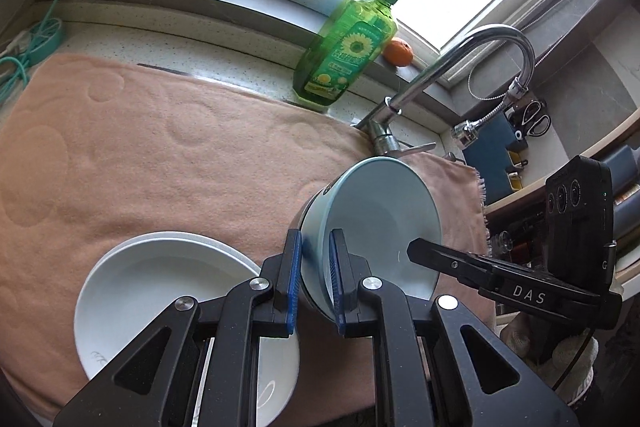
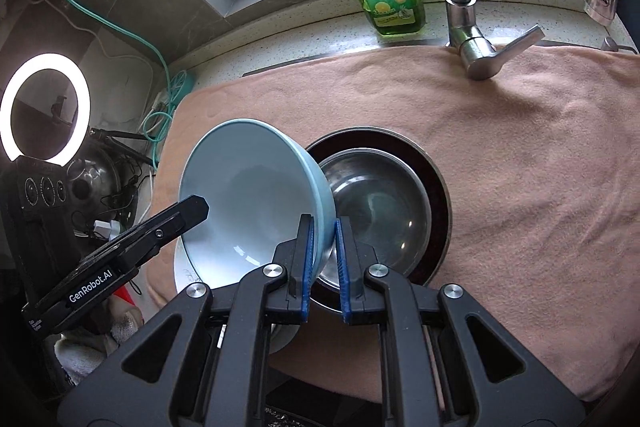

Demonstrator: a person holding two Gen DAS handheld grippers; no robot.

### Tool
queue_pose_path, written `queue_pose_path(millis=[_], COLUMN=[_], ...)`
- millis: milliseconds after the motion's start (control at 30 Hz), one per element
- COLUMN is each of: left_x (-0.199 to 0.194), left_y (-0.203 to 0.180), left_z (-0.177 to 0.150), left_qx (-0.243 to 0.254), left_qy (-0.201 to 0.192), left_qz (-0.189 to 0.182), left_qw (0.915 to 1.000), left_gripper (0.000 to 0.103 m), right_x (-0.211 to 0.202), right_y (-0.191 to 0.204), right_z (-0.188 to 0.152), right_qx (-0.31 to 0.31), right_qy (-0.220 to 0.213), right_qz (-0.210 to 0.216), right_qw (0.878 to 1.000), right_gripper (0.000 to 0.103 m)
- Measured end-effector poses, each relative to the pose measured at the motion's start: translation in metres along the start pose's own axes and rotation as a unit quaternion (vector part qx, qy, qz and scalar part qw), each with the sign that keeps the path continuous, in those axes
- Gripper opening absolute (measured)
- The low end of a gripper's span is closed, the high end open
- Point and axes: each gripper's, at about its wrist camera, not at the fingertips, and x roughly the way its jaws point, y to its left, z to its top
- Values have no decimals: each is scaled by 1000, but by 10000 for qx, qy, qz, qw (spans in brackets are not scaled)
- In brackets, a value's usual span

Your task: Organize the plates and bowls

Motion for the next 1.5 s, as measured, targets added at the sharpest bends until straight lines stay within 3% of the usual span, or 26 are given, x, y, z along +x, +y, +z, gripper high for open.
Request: queue_pose_path(millis=[267,600,900,1200,1500], left_x=[36,57,64,58,50], left_y=[-16,-26,-26,-27,-13], left_z=[0,2,1,6,14], left_qx=[255,668,754,807,649], left_qy=[401,674,884,849,752], left_qz=[140,396,390,316,254], left_qw=[9988,9947,9925,9926,9947], left_gripper=[12,12,12,12,12], right_x=[11,21,20,14,2], right_y=[-32,-42,-43,-44,-53], right_z=[-3,-3,-5,-5,-4], right_qx=[258,395,493,618,876], right_qy=[84,140,131,-9,-250], right_qz=[-237,-386,-454,-541,-345], right_qw=[9994,9984,9977,9966,9952], right_gripper=[11,11,14,14,15])
